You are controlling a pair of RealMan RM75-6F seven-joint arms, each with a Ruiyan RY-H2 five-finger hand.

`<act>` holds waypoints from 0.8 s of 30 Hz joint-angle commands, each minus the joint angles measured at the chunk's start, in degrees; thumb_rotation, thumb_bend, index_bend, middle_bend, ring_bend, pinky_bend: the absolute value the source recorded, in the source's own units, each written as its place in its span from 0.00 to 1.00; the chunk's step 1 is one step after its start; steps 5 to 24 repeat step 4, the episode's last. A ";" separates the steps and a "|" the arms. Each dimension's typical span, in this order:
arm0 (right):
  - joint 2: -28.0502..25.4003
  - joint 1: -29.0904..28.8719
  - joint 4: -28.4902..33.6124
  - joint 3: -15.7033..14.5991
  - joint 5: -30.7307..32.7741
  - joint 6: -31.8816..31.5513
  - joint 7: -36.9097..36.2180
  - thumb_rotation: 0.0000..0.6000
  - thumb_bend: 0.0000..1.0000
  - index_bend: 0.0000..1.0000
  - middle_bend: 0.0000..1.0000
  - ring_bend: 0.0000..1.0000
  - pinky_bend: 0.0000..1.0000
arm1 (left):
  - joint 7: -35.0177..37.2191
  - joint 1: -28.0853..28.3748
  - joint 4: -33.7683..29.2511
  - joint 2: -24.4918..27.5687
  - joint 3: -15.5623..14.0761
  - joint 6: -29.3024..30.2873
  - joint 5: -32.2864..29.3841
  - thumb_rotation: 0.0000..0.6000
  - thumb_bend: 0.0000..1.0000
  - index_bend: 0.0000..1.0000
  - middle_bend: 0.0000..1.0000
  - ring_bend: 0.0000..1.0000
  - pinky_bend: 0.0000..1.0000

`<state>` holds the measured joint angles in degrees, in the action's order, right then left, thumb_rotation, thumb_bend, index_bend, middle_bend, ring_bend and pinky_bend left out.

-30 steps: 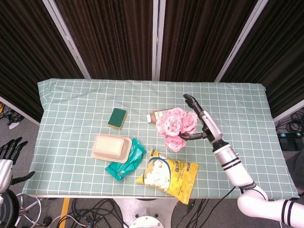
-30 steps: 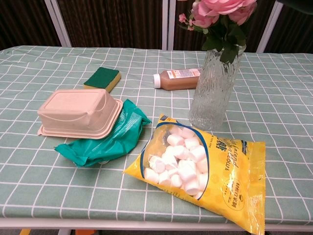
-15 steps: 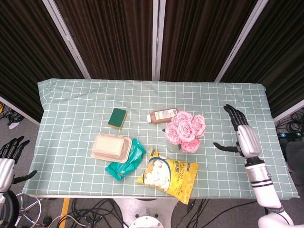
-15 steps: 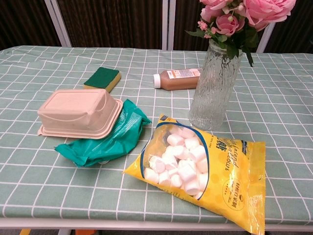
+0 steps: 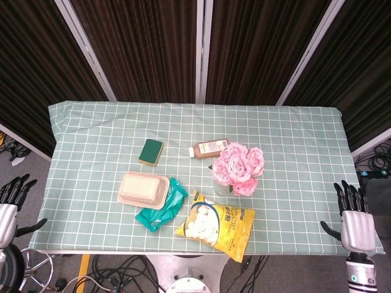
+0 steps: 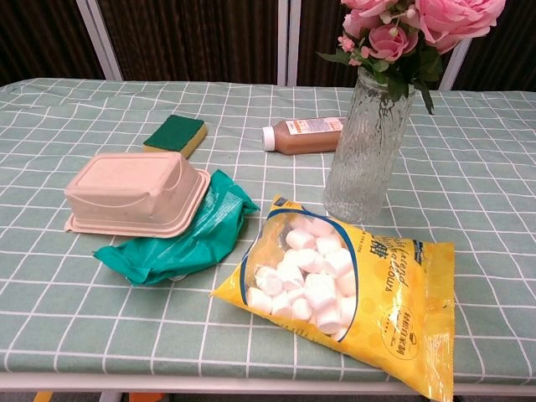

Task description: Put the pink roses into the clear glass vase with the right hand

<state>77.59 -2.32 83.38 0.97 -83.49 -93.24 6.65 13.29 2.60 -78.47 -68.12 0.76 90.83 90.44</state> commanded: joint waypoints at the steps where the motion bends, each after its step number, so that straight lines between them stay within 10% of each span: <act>1: 0.53 0.76 -0.48 -0.47 -0.32 0.07 -0.39 1.00 0.01 0.00 0.00 0.00 0.00 | 0.19 0.05 0.16 -0.14 0.00 -0.06 0.05 1.00 0.06 0.11 0.02 0.00 0.11; 24: 0.72 1.03 -0.49 -0.42 -0.45 0.33 -0.35 1.00 0.01 0.00 0.00 0.00 0.00 | 0.28 0.02 0.26 -0.21 -0.02 -0.02 0.07 1.00 0.06 0.11 0.02 0.00 0.11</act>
